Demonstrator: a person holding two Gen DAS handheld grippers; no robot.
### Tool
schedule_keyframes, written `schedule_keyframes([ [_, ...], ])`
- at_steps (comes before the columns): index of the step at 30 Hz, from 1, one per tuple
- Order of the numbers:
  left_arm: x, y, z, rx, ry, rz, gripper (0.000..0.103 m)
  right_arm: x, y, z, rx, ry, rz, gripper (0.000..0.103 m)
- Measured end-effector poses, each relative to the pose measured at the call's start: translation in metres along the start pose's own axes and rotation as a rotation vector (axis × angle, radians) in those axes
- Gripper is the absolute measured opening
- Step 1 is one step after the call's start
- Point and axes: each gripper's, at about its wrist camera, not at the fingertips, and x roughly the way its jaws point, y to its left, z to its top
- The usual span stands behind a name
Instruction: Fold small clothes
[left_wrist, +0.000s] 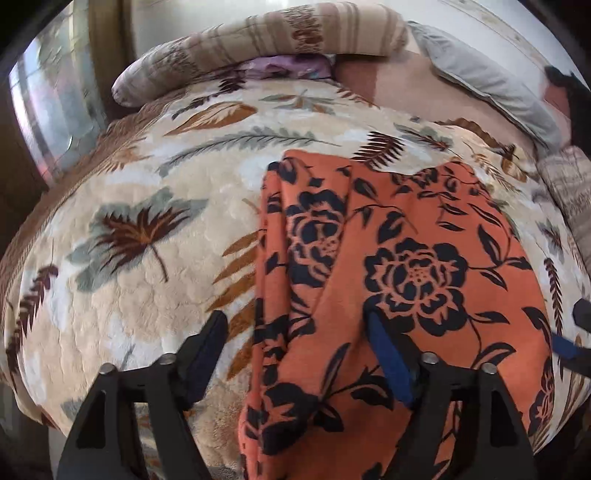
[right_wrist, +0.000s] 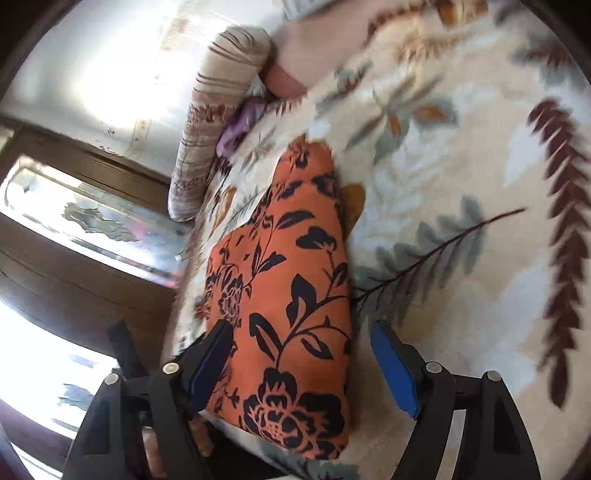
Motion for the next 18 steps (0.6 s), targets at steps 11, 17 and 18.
schedule_keyframes([
  [11,0.006,0.015,-0.005,-0.035,-0.013,-0.057,0.088,0.044,0.039,-0.019,-0.248,0.106,-0.264,0.036],
  [17,0.007,0.021,-0.007,-0.052,-0.021,-0.076,0.089,0.021,0.022,-0.012,-0.116,0.057,-0.1,0.064],
  [18,0.007,0.021,-0.007,-0.056,-0.022,-0.081,0.089,0.015,0.02,-0.006,-0.104,0.039,-0.063,0.064],
])
